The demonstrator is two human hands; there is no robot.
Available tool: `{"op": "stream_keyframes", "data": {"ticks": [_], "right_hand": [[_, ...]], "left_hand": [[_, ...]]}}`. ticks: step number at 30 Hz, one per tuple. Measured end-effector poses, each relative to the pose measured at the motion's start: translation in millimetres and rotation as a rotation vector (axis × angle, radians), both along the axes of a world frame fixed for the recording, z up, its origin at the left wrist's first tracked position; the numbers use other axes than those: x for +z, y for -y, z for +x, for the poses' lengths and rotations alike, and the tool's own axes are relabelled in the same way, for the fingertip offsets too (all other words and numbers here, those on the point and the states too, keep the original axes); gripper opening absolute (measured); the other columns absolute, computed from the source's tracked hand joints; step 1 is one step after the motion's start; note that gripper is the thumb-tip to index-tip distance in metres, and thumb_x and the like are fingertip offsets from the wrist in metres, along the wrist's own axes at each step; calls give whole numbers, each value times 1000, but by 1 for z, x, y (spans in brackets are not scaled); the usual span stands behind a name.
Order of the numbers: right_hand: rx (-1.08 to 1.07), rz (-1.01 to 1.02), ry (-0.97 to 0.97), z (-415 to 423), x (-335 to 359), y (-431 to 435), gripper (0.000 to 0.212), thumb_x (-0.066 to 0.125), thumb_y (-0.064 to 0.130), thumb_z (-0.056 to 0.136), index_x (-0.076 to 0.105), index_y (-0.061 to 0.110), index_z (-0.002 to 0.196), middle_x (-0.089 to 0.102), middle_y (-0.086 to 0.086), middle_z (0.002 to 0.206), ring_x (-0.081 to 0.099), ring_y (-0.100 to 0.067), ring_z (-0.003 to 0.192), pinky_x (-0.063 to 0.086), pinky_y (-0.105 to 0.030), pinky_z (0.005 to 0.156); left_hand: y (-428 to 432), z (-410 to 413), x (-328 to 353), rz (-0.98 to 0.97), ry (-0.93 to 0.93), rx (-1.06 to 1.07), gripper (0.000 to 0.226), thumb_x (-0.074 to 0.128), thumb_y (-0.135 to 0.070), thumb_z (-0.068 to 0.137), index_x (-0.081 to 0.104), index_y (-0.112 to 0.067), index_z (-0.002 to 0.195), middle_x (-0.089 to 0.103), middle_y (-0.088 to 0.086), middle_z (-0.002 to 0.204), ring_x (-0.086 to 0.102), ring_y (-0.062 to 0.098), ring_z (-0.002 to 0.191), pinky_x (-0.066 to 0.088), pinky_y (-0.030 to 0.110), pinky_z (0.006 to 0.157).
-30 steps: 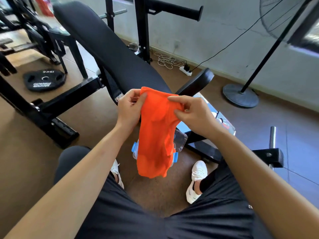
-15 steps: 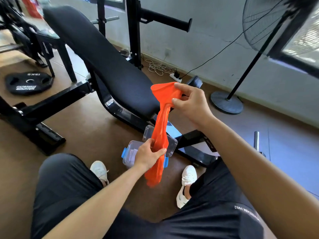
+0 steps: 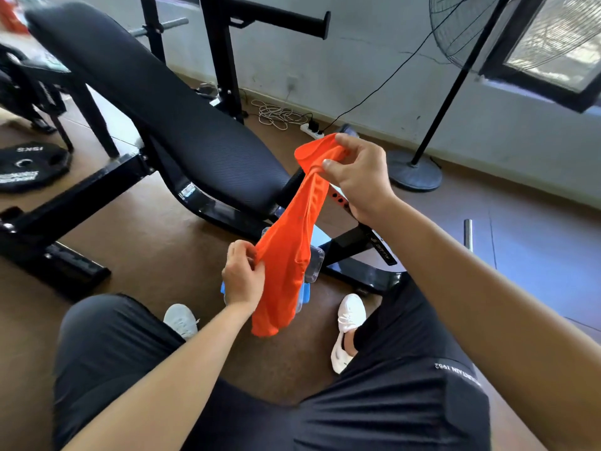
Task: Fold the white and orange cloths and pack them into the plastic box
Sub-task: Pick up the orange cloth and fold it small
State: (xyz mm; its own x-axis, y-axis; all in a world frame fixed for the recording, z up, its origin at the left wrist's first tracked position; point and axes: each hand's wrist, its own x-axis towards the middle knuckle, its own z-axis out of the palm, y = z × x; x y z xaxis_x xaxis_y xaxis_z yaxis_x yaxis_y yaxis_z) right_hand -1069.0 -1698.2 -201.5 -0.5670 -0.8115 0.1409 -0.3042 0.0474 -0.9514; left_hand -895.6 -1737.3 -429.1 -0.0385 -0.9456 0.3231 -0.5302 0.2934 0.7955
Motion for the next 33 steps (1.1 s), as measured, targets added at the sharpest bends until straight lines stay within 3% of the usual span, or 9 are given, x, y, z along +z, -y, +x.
{"op": "stream_keyframes", "data": {"ticks": [5, 9, 13, 19, 21, 24, 26, 29, 33], "right_hand": [[12, -33, 38, 6, 6, 4, 58, 70, -3, 87, 52, 1, 141, 66, 0, 109, 71, -20, 106, 60, -39, 92], [-1, -41, 29, 7, 5, 4, 57, 71, -1, 87, 54, 3, 141, 67, 0, 109, 70, -19, 105, 61, -40, 90], [-17, -68, 30, 6, 8, 4, 51, 72, 0, 86, 59, 7, 135, 66, 4, 104, 70, -27, 106, 60, -44, 90], [-96, -110, 41, -7, 14, 7, 63, 72, 13, 73, 60, 11, 135, 69, -5, 118, 70, -24, 109, 58, -45, 94], [-122, -102, 26, -19, 14, 5, 58, 70, 12, 69, 68, 18, 126, 72, -10, 114, 71, -25, 106, 59, -49, 91], [-108, -79, 7, -38, 7, 1, 41, 65, -7, 67, 76, 27, 87, 75, -18, 93, 74, -37, 92, 60, -60, 77], [-113, -46, -14, -49, -1, 3, 44, 68, -11, 67, 75, 20, 98, 74, -20, 94, 73, -40, 92, 61, -58, 77], [-124, 0, -153, -60, -14, 6, 53, 66, -4, 63, 76, 26, 106, 78, -2, 93, 75, -26, 88, 63, -48, 79], [-141, -7, -263, -71, -24, 2, 55, 61, -8, 71, 78, 44, 73, 77, 14, 74, 75, -10, 72, 64, -37, 77]], "left_hand": [[-25, -21, -7, 100, -108, -182, 30, 79, -17, 82, 55, -19, 99, 61, -10, 90, 63, 7, 79, 56, 30, 77], [-28, -44, 3, 211, -170, -177, 47, 78, -49, 81, 50, -28, 111, 67, -7, 104, 66, 4, 86, 56, 25, 80], [-26, -66, 9, 208, -106, -95, 63, 84, -53, 71, 51, -23, 116, 61, -2, 113, 60, 10, 96, 53, 30, 84], [-21, -77, 13, 100, -51, -74, 21, 74, -30, 89, 64, -11, 93, 68, 4, 91, 60, 14, 79, 56, 37, 77], [-12, -63, 9, 88, -27, -134, 19, 72, -30, 91, 67, -12, 89, 69, 2, 84, 58, 11, 74, 48, 30, 72], [10, -30, 3, 130, 0, -256, 20, 71, -35, 92, 73, -16, 86, 72, -4, 78, 64, 13, 70, 43, 26, 67], [24, -9, 1, 141, 39, -306, 21, 73, -37, 90, 77, -16, 90, 76, -2, 81, 69, 15, 73, 48, 29, 69], [41, 10, 7, 147, 39, -312, 21, 77, -37, 86, 79, -16, 90, 78, 1, 81, 69, 17, 73, 50, 32, 70], [49, 23, 11, 279, -34, -393, 15, 72, -43, 83, 73, -33, 72, 69, -12, 65, 54, -1, 60, 46, 29, 66]]}}
